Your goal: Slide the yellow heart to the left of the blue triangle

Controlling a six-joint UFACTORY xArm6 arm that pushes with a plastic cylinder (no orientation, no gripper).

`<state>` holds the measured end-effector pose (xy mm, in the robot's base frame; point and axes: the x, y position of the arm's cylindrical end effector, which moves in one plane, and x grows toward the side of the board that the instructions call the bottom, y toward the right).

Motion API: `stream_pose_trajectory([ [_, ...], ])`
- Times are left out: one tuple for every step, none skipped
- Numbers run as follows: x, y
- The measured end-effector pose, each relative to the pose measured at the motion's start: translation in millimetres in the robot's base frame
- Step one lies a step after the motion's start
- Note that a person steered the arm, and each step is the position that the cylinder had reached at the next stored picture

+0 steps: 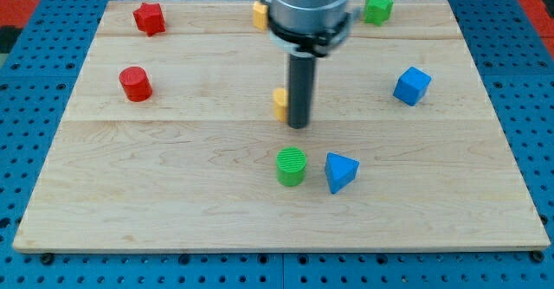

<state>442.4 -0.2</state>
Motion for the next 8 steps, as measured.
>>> stream_pose_trajectory([
  [-9, -66],
  [-30, -85],
  [-67, -61],
  [-59, -35],
  [-58, 22],
  [-39, 25],
  [-33, 8],
  [8, -1],
])
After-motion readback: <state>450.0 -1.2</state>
